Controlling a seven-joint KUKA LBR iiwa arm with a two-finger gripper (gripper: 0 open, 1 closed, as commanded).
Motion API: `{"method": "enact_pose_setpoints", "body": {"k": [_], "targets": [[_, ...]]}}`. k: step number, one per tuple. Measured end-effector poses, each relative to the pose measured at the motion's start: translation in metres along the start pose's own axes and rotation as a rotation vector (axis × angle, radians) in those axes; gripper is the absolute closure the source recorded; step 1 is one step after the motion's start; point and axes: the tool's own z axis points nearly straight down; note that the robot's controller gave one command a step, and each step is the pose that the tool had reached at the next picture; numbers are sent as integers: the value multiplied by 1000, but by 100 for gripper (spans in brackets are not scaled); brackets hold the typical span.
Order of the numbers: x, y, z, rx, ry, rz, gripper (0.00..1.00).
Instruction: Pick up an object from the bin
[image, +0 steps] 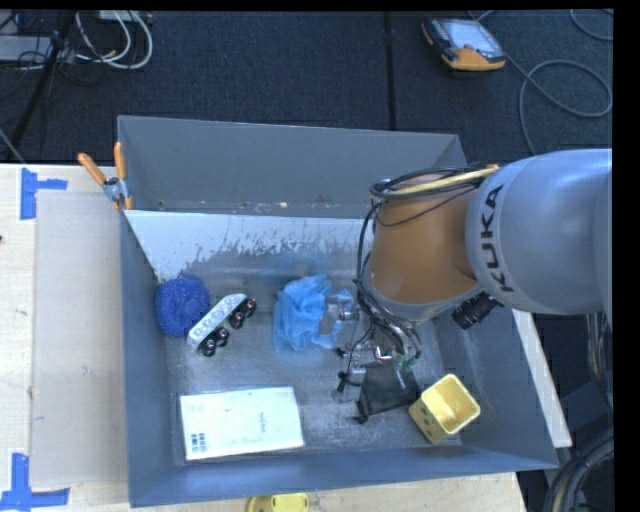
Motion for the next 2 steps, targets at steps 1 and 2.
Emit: {"method": "enact_pose_setpoints", "body": {"k": [1, 2], "targets": [[-2, 0, -5, 0, -8, 1, 0], [-39, -13, 8, -1, -11, 23, 0]]}}
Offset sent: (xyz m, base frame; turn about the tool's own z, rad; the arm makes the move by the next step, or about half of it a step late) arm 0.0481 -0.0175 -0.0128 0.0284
